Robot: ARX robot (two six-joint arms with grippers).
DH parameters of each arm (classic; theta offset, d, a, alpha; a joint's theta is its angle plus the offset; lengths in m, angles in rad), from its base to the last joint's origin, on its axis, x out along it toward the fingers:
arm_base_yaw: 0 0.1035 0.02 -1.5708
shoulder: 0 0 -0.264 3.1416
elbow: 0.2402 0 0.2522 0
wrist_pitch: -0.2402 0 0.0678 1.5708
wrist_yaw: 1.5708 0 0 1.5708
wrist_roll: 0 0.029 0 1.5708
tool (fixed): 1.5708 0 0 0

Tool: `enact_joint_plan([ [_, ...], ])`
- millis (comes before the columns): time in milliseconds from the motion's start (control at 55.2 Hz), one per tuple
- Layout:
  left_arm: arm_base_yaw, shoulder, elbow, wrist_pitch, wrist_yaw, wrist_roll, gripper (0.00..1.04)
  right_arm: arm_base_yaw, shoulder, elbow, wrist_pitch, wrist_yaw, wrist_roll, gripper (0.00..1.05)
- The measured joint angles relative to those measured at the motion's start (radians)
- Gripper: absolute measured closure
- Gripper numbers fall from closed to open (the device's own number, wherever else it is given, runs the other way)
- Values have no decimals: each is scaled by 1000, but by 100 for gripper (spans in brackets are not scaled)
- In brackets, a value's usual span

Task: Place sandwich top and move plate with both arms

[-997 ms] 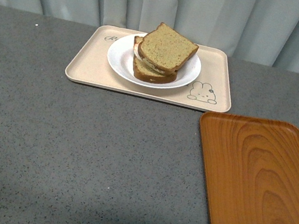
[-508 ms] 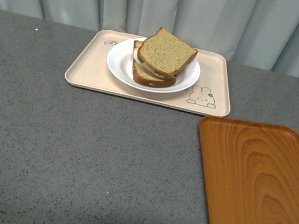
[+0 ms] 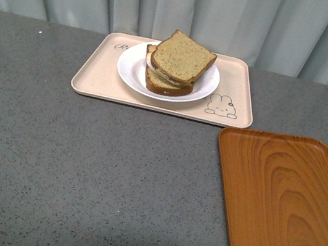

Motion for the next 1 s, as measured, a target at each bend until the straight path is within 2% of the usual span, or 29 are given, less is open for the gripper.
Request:
enact_joint_plan([
  [254, 0, -61, 0, -61, 0, 0, 101, 0, 0, 0, 0, 0, 0, 9],
  [344, 0, -201, 0, -228, -1, 0, 101, 0, 0, 0, 0, 0, 0, 9],
  [490, 0, -231, 0, -238, -1, 0, 101, 0, 0, 0, 0, 0, 0, 9],
  [544, 0, -231, 0, -238, -1, 0, 94, 0, 0, 0, 0, 0, 0, 9],
  [635, 0, -232, 0, -238, -1, 0, 75, 0, 0, 0, 0, 0, 0, 9],
  [743, 0, -232, 0, -238, -1, 0, 57, 0, 0, 0, 0, 0, 0, 9],
  [997, 0, -232, 0, -238, -1, 0, 19, 0, 0, 0, 0, 0, 0, 9],
])
